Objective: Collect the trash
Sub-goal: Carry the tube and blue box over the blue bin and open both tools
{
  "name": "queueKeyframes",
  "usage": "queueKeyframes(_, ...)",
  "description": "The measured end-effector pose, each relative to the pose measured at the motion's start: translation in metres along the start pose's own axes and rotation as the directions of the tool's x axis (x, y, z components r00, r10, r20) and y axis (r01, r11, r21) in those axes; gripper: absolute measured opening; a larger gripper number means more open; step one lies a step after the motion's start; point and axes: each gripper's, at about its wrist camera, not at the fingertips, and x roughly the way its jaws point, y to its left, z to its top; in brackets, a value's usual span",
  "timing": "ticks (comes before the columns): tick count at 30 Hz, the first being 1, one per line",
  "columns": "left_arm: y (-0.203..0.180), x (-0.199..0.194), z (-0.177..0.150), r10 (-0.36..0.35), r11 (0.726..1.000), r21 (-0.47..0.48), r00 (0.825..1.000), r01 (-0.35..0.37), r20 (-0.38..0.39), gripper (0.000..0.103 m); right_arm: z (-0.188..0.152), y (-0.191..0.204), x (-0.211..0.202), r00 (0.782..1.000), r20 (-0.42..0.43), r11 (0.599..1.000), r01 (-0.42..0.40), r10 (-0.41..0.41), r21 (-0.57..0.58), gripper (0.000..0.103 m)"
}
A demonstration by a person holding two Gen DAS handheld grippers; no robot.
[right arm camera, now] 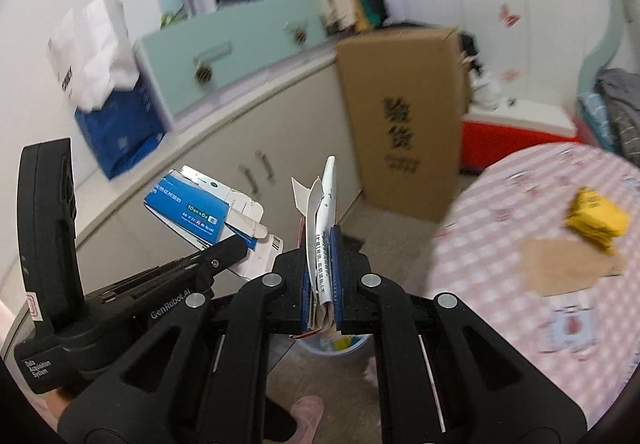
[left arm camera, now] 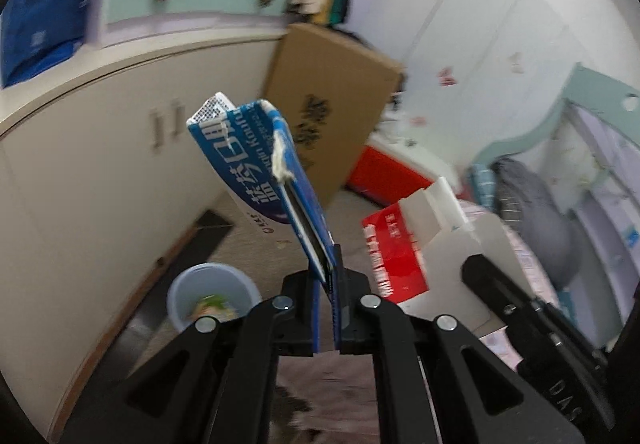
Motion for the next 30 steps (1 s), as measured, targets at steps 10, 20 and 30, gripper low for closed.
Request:
queueKeyframes(10, 0.096, 0.060, 0.009, 0.179, 0.979, -0.078, 0.979, -0.187, -0.096, 0.005, -0.002, 0.039, 0.117, 0.993, -0.110, 0.998, -0.042, 0.036, -0.054, 0.009)
queueKeyframes(20, 0.146, 0.100, 0.015, 0.278, 0.950, -0.099, 0.947, -0.295, -0.158, 0.005, -0.020, 0.015, 0.178, 0.984, -0.177, 1.000, 0.013, -0.010, 0.014, 0.068)
queueKeyframes(30, 0.129, 0.104, 0.009, 0.291, 0.952, -0.044, 0.943, -0.302, -0.162, 0.006, -0.021, 0.003, 0.138, 0.991, -0.131, 0.999, 0.029, -0.025, 0.027, 0.072)
